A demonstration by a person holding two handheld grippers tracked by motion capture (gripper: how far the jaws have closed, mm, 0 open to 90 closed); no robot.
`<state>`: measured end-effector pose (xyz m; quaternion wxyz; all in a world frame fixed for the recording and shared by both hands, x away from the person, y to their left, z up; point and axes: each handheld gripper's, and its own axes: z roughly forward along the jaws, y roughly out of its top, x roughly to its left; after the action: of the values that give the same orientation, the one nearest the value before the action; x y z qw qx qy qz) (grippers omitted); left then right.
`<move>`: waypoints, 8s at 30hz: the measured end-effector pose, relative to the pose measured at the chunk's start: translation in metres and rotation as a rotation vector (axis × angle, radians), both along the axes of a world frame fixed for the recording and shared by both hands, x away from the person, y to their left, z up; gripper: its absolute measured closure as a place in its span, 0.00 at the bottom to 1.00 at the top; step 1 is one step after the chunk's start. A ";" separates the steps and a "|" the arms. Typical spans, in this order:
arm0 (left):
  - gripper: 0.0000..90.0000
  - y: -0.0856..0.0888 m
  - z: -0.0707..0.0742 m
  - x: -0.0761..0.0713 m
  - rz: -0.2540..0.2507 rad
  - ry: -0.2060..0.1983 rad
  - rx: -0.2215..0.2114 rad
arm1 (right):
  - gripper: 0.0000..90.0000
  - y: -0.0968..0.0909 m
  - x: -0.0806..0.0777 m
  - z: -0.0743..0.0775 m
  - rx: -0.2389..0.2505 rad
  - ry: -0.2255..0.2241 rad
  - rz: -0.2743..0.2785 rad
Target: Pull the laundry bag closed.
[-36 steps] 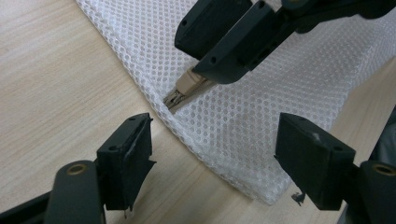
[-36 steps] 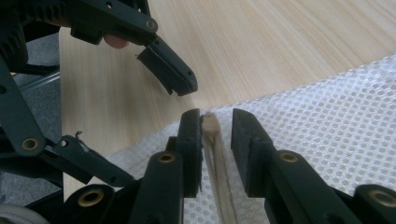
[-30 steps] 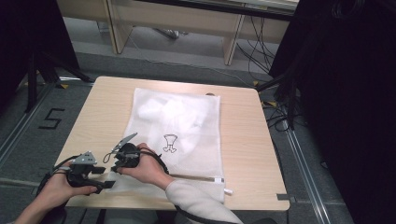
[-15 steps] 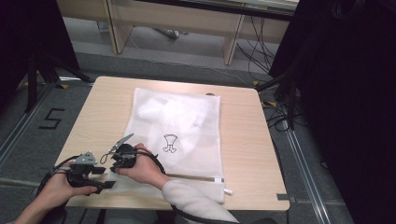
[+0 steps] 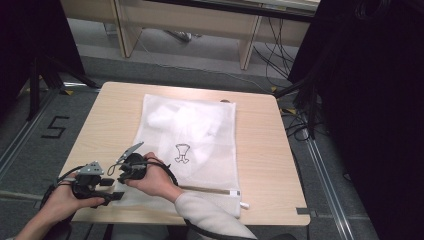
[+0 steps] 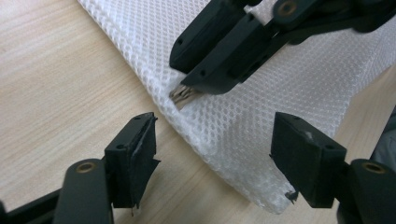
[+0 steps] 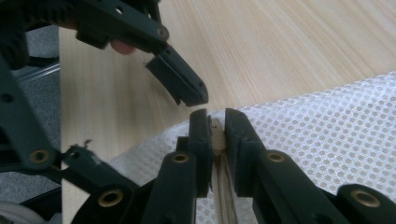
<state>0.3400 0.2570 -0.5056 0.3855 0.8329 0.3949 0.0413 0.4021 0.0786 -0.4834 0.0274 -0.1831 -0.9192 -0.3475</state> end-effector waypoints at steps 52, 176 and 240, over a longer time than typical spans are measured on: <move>0.95 -0.009 0.003 0.008 0.122 0.146 -0.102 | 0.92 -0.022 -0.004 0.015 -0.069 -0.025 0.051; 0.95 -0.008 0.008 0.008 0.123 0.119 -0.087 | 0.92 -0.081 -0.005 0.007 -0.181 0.017 0.029; 0.95 -0.007 0.006 0.008 0.146 0.116 -0.094 | 0.92 -0.110 -0.005 0.015 -0.125 0.024 -0.015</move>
<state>0.3479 0.2495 -0.4994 0.3967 0.7838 0.4777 0.0025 0.3975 -0.0312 -0.4683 0.0243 -0.1956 -0.9373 -0.2875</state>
